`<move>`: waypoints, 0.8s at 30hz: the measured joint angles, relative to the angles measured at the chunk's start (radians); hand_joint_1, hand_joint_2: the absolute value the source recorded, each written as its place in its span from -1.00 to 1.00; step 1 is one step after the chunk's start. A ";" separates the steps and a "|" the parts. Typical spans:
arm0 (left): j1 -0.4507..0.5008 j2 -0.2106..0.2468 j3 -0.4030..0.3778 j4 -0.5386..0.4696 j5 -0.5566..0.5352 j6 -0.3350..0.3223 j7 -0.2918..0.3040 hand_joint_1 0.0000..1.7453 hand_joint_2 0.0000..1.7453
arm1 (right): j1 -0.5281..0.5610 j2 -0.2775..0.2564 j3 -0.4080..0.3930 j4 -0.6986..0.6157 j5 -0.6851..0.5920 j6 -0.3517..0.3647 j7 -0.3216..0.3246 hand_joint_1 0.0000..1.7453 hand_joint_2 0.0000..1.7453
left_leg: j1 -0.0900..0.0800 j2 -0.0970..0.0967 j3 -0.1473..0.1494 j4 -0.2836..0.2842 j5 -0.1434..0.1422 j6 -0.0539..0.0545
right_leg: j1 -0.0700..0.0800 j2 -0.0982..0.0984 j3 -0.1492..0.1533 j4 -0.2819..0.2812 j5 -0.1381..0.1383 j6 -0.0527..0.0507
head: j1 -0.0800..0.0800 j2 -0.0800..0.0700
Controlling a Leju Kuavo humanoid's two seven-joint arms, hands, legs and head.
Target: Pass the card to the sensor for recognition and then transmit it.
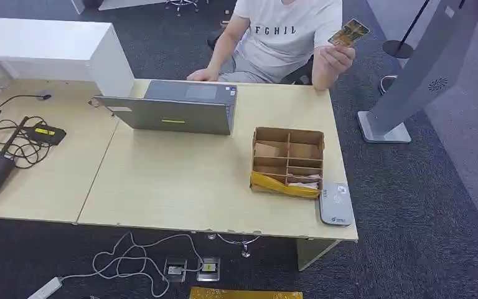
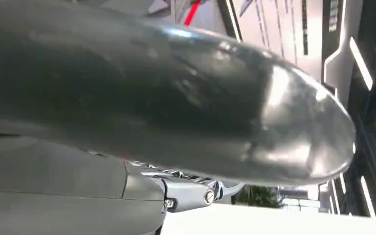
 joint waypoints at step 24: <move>-0.007 -0.027 -0.026 0.000 0.012 0.032 -0.018 -1.00 -1.00 | 0.059 0.189 0.938 -0.548 0.225 0.267 0.105 -1.00 1.00 | 0.001 0.002 0.001 0.000 0.002 -0.001 | 0.001 0.003 -0.002 0.001 0.001 0.000 | 0.000 0.000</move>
